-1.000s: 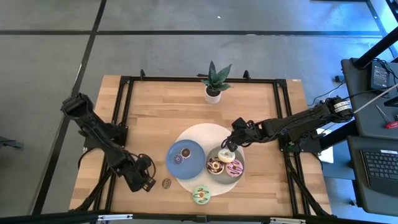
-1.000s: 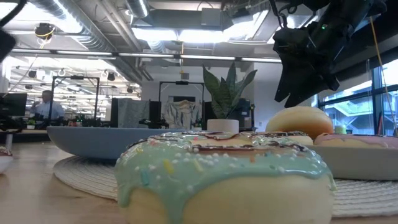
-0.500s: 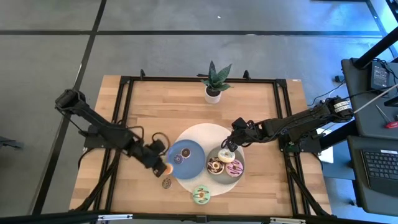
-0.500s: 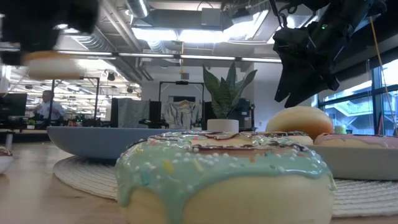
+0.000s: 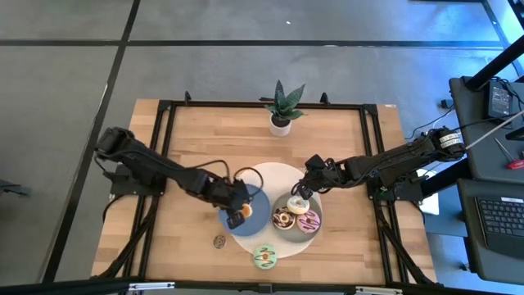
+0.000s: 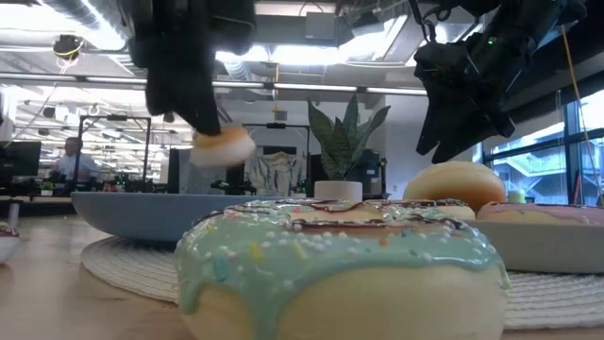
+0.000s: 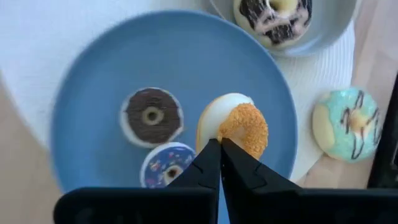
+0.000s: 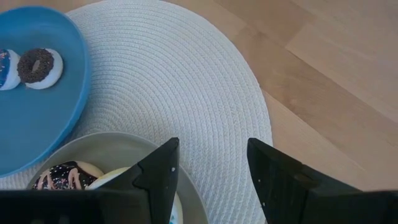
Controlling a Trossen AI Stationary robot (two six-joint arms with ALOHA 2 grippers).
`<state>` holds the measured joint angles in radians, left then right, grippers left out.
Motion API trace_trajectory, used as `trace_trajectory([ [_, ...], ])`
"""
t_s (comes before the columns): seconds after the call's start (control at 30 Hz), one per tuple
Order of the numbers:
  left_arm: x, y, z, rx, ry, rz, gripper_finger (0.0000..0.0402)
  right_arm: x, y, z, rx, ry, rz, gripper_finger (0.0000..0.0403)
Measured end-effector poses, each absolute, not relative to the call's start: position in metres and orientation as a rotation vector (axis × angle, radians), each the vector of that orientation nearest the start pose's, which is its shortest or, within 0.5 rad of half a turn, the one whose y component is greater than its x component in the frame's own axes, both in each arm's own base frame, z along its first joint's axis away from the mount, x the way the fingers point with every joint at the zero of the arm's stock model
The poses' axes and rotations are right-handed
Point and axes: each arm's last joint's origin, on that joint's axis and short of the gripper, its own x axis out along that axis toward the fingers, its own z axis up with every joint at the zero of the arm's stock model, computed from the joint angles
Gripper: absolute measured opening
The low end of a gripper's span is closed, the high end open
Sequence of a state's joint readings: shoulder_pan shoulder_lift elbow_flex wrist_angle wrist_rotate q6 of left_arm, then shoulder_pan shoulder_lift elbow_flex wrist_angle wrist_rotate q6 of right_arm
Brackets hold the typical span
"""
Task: Pick & Place donuts
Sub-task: Put the small yellow donut on the blue plate
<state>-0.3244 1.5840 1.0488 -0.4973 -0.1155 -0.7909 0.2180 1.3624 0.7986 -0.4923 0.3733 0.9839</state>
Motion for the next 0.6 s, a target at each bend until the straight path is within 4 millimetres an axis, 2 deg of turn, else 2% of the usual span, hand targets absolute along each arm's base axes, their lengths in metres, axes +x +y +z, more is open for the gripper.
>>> trace_trajectory([
  [0.3,0.325,-0.106,0.183,-0.460,1.102,0.223,0.0002,0.248,0.044,0.199,0.591,0.834,-0.610,0.0191],
  [0.43,0.327,-0.107,0.175,-0.486,1.130,0.250,0.0002,0.248,0.044,0.199,0.591,0.834,-0.609,0.0191],
  [0.6,0.323,-0.107,0.173,-0.538,1.172,0.298,0.0002,0.248,0.044,0.199,0.591,0.833,-0.609,0.0191],
])
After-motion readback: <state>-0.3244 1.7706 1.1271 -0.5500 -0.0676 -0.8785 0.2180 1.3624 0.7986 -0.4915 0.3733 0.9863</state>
